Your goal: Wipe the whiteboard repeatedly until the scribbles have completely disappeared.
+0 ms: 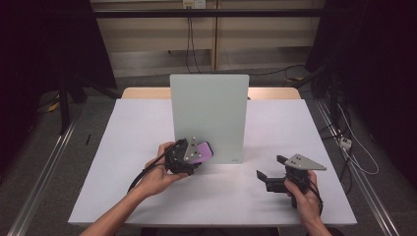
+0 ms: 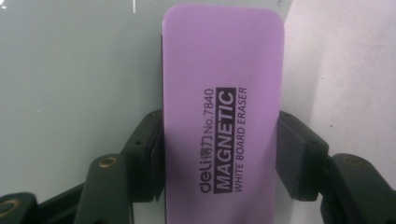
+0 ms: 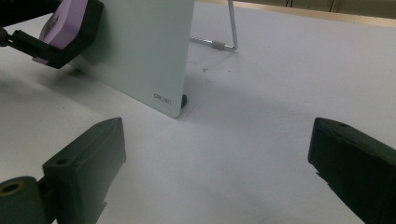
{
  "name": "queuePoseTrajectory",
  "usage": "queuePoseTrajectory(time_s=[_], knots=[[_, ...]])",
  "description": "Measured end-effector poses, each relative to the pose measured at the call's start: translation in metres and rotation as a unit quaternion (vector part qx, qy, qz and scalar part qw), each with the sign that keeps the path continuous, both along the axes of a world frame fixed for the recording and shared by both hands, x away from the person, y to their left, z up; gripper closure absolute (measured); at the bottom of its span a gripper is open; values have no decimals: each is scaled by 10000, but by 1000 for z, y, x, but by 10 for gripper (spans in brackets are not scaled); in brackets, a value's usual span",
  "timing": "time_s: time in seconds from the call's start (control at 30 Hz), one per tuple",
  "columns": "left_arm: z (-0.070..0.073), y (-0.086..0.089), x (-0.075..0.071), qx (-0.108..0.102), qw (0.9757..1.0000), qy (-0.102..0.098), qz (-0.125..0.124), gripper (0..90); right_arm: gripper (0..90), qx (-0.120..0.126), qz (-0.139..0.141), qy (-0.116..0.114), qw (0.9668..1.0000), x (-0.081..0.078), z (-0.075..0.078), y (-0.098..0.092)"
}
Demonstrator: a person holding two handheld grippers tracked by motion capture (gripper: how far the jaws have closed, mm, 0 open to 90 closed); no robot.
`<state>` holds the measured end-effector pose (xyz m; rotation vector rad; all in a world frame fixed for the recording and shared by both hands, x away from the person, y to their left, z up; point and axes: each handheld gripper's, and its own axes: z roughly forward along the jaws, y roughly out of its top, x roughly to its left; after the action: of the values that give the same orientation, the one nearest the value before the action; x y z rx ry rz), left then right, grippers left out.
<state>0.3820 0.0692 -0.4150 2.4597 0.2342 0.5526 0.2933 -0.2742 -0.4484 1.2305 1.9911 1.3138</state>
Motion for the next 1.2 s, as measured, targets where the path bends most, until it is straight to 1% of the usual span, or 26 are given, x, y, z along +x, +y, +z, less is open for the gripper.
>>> queuePoseTrajectory(time_s=[0.03, 0.1, 0.13, 0.17, 0.23, 0.27, 0.33, 0.37, 0.47, 0.53, 0.67, 0.73, 0.8, 0.83, 0.9, 0.93, 1.0, 1.07, 1.1, 1.2], knots=[[-1, 0, 0, 35, 10000, 36, -42, 411, 42, 2, -2, 13, 10000, 0, 0, 0], [-1, -1, 1, 23, 9999, 115, -62, 411, 42, 2, -2, 18, 10000, 0, 0, 0], [-2, -1, 1, -5, 9998, 192, -100, 411, 42, 1, -2, 21, 10000, 0, 0, 0], [-4, -2, 1, -25, 9999, 148, -71, 411, 42, 7, -1, 29, 10000, 0, 0, -1], [-4, -2, 1, -2, 9999, 143, -87, 411, 42, 8, -3, 25, 10000, 0, 0, -1], [-3, -1, 1, -2, 9998, 180, -86, 411, 42, 9, -3, 26, 10000, 0, 0, -1], [1, 1, 3, -32, 9999, 148, -71, 411, 42, 12, 5, 22, 10000, -1, 0, -1], [4, 2, 3, -66, 9999, 131, -52, 411, 42, 1, 8, 17, 10000, -1, 0, -1], [15, 8, 8, -279, 9996, 64, 71, 411, 42, 25, -12, 17, 10000, 0, 0, -2], [26, 13, 12, -494, 9986, 39, 169, 411, 42, 21, -7, 38, 10000, 0, 0, -1], [48, 19, 20, -797, 9961, -118, 352, 410, 42, 9, 2, 31, 10000, 0, 0, -1], [55, 20, 24, -900, 9951, -157, 376, 411, 42, 0, -1, 30, 10000, 0, 0, 0], [59, 20, 25, -890, 9951, -202, 368, 410, 42, 7, 7, 47, 10000, 0, 0, 0], [58, 19, 25, -913, 9949, -220, 378, 411, 42, 8, 17, 37, 10000, 0, 0, 0], [56, 17, 23, -841, 9955, -253, 348, 411, 42, -10, 30, 30, 10000, 0, 0, 0], [54, 16, 23, -838, 9957, -228, 324, 411, 42, 13, 17, 42, 10000, 0, 0, 0], [48, 10, 20, -751, 9966, -213, 247, 410, 42, 15, 12, 39, 10000, 1, 0, 0], [41, 3, 17, -615, 9978, -205, 157, 410, 42, 3, 19, 32, 10000, 0, 0, 0], [38, 1, 16, -622, 9978, -197, 143, 410, 42, -12, 26, 41, 10000, 0, 0, 0], [30, -9, 14, -539, 9985, -58, -29, 410, 42, 6, 30, 55, 10000, 1, 0, 1]])
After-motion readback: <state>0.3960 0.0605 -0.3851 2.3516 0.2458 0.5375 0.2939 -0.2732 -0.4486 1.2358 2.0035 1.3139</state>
